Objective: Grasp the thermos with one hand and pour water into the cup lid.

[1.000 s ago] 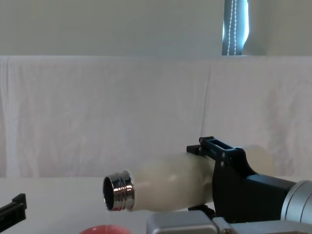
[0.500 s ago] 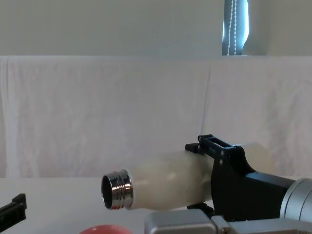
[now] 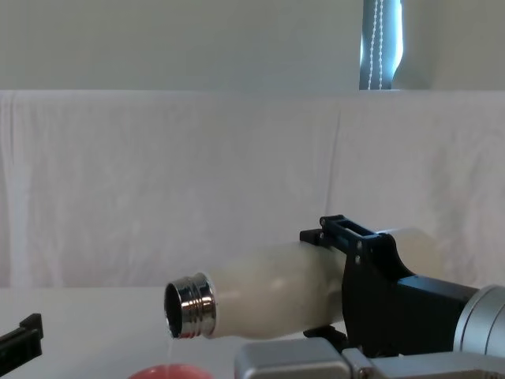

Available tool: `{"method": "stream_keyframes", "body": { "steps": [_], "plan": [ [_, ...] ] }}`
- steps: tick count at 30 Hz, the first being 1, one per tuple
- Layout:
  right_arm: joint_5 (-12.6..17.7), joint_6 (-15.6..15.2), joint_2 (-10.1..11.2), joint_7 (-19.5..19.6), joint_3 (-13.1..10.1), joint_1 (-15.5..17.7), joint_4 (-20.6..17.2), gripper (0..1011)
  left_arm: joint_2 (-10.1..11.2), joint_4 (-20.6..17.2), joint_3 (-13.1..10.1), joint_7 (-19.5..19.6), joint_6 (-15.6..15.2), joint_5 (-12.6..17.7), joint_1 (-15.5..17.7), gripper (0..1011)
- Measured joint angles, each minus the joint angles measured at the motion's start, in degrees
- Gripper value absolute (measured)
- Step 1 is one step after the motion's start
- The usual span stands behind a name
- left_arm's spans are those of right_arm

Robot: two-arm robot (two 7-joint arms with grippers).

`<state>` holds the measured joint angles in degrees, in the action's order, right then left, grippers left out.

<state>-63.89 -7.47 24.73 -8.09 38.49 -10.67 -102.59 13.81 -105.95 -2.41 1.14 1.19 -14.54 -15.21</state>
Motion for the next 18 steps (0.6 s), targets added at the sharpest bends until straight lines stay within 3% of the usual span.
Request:
{"method": "stream_keyframes", "body": {
  "steps": [18],
  "plan": [
    [-0.6, -0.1, 0.2, -0.1, 0.4, -0.2, -0.3, 951, 0.0, 0.0, 0.0, 0.0, 0.0, 0.0, 0.0, 1001]
  ]
}}
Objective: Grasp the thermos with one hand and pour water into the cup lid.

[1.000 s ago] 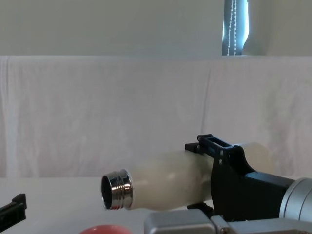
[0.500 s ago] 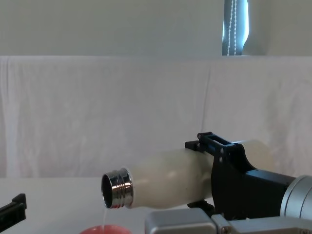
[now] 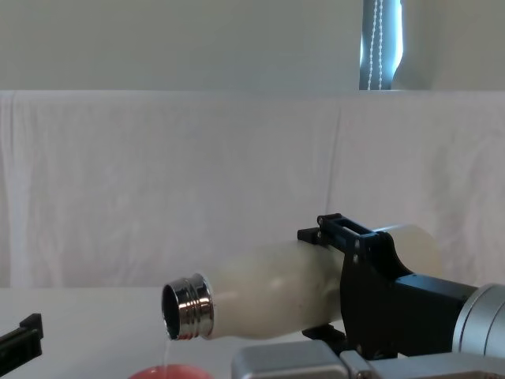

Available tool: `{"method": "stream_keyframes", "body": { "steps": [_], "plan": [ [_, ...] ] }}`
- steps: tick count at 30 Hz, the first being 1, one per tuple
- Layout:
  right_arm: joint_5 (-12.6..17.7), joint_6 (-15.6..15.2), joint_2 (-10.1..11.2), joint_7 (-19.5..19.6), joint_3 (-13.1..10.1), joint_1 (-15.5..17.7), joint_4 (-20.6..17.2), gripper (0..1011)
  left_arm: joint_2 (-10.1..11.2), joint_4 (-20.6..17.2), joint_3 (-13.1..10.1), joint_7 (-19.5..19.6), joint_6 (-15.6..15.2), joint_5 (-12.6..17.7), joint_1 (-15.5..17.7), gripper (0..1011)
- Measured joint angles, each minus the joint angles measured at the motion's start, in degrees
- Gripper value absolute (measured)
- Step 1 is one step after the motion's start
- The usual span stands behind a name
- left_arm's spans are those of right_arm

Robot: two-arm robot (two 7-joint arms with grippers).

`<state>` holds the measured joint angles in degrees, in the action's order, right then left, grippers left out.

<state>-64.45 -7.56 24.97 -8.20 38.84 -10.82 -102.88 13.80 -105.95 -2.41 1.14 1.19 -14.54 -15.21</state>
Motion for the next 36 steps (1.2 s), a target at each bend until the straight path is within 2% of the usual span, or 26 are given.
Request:
{"method": "stream_keyframes", "body": {
  "steps": [36],
  "plan": [
    [-0.1, -0.2, 0.3, -0.3, -0.2, -0.1, -0.2, 951, 0.0, 0.0, 0.0, 0.0, 0.0, 0.0, 0.0, 1001]
  ]
}}
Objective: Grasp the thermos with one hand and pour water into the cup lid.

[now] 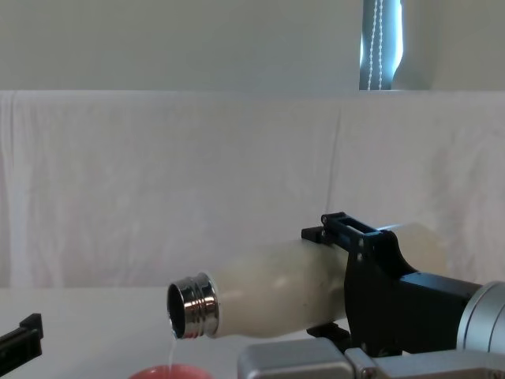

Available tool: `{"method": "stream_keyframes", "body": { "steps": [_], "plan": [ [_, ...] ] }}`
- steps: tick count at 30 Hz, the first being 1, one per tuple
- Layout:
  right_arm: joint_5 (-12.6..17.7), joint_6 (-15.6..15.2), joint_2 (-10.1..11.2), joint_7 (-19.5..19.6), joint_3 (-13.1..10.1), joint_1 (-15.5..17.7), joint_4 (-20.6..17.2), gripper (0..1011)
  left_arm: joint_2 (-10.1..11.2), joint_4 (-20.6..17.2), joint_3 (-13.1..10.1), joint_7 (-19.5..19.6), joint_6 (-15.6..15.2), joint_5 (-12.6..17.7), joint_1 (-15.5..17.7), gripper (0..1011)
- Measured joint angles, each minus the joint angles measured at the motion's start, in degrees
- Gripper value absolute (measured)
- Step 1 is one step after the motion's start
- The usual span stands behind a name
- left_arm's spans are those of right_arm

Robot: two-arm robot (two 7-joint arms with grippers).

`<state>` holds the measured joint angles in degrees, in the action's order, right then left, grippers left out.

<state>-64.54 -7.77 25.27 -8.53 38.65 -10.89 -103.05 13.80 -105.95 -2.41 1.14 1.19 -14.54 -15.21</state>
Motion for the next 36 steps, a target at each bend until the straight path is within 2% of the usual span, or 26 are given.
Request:
{"method": "stream_keyframes", "body": {
  "steps": [36],
  "plan": [
    [-0.5, -0.4, 0.2, 0.0, -0.1, 0.2, -0.1, 951, 0.0, 0.0, 0.0, 0.0, 0.0, 0.0, 0.0, 1001]
  ]
}}
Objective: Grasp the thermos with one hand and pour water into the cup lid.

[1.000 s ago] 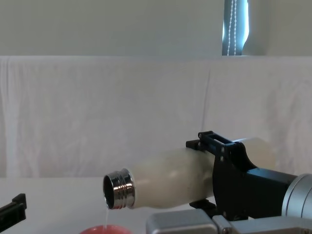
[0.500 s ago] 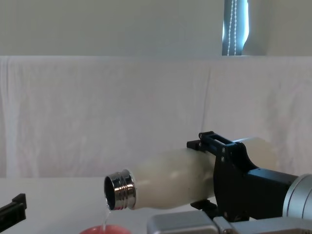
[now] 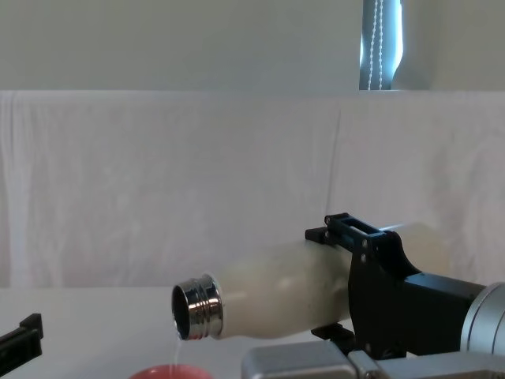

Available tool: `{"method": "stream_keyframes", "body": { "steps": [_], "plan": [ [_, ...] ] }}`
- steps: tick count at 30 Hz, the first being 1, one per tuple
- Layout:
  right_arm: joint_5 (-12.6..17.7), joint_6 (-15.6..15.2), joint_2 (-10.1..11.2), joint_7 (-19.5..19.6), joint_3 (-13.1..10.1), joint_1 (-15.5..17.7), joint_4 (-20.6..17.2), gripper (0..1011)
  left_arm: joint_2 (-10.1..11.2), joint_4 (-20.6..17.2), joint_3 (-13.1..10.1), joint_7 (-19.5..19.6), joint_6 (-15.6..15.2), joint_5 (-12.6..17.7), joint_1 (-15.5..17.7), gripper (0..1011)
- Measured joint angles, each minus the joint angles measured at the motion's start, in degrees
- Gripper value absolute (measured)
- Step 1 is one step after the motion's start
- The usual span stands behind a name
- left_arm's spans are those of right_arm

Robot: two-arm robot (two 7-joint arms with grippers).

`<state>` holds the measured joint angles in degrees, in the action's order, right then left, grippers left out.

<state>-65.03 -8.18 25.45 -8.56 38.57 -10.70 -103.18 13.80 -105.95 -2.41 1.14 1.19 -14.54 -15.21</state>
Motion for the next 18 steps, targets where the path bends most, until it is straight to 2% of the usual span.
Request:
{"method": "stream_keyframes", "body": {
  "steps": [18],
  "plan": [
    [0.0, 0.0, 0.0, 0.0, -0.1, 0.0, -0.1, 951, 0.0, 0.0, 0.0, 0.0, 0.0, 0.0, 0.0, 1001]
  ]
}}
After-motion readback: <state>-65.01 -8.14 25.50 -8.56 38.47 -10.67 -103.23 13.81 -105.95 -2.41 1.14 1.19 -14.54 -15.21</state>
